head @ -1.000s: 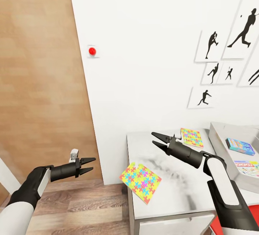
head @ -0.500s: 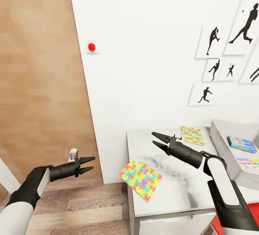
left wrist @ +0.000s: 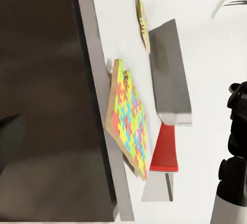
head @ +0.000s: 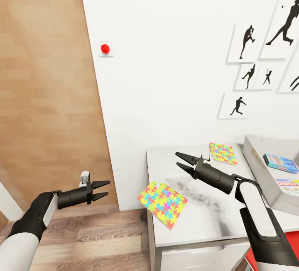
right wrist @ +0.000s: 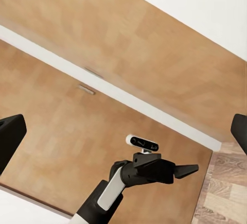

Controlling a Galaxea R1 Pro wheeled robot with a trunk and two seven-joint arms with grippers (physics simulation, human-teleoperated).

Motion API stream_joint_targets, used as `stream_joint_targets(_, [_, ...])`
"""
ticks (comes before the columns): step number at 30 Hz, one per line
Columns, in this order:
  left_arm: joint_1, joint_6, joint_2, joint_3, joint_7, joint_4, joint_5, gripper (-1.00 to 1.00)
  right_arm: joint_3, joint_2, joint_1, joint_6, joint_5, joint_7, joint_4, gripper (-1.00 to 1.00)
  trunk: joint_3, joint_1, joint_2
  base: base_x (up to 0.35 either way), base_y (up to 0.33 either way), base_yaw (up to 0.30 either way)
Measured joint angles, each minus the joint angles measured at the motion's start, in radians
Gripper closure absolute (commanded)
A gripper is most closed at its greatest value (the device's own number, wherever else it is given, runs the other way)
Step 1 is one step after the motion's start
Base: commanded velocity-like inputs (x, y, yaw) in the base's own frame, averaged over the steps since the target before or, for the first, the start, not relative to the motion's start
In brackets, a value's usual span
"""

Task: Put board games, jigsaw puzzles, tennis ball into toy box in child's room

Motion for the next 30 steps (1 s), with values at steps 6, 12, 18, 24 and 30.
stream_joint_targets(6, [0.000, 0.000, -0.004, 0.001, 0.000, 0.000, 0.000, -1.00, 0.001, 0.003, 0.000, 0.000, 0.000, -0.001, 0.000, -1.00, -0.019, 0.023, -0.042, 0.000, 0.000, 0.000])
stream_joint_targets(12, [0.000, -0.001, -0.005, 0.008, -0.001, 0.001, 0.003, -1.00, 0.003, 0.003, 0.000, 0.000, 0.000, -0.001, 0.000, -1.00, -0.038, 0.046, -0.084, 0.000, 0.000, 0.000])
stream_joint_targets(18, [0.000, -0.004, -0.007, 0.024, -0.026, 0.021, 0.003, -1.00, 0.002, 0.003, 0.000, 0.000, 0.000, -0.001, 0.000, -1.00, -0.056, 0.069, -0.126, 0.000, 0.000, 0.000])
stream_joint_targets(24, [0.000, -0.005, -0.009, 0.028, -0.049, 0.049, 0.003, -1.00, 0.000, -0.001, 0.000, 0.000, 0.000, 0.001, 0.000, -1.00, -0.057, 0.069, -0.126, 0.000, 0.000, 0.000])
stream_joint_targets(30, [0.000, -0.005, -0.009, 0.029, -0.052, 0.054, 0.003, -1.00, 0.001, -0.003, 0.000, 0.000, 0.000, 0.001, 0.000, -1.00, -0.057, 0.069, -0.126, 0.000, 0.000, 0.000])
